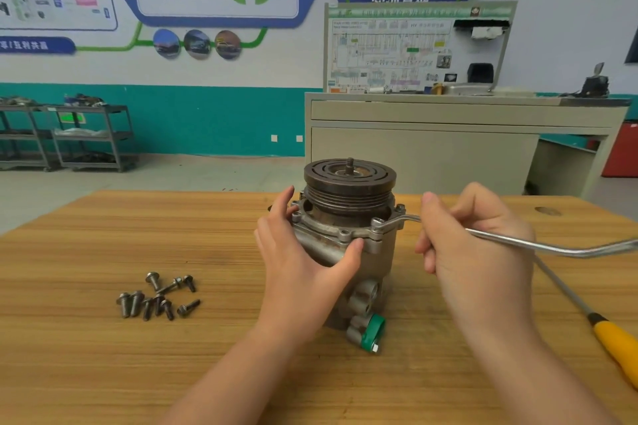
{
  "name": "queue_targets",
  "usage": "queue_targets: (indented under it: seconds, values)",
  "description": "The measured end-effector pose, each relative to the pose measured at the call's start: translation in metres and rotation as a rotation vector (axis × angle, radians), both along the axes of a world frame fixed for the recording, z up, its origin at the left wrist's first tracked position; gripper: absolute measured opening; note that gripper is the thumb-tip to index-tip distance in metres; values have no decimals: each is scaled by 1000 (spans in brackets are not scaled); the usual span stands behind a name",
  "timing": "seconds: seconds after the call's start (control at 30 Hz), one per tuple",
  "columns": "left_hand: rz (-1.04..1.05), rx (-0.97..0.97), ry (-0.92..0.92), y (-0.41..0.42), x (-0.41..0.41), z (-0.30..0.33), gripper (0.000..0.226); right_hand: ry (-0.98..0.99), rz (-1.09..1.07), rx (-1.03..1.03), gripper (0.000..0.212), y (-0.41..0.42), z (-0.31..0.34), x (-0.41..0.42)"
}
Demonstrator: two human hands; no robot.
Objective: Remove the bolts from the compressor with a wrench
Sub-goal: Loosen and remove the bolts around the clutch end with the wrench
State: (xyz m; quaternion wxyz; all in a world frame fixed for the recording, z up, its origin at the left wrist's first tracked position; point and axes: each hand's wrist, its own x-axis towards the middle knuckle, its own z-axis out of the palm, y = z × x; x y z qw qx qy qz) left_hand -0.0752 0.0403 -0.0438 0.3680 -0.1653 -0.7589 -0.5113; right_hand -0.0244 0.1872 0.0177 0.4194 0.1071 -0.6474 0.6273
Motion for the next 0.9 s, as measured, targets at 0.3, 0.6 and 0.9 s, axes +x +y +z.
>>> queue_targets:
  seconds: [0.3,0.6,0.9]
  values:
    - [23,37,6,2,-1,1,87,98,-424,612,50,-37,-3,17]
    - [1,2,16,0,-1,0,93,-495,517,-679,17,24,0,-21]
    - [-1,-16,-4,-1,-3,2,90,-7,318,-193,29,33,24,-15]
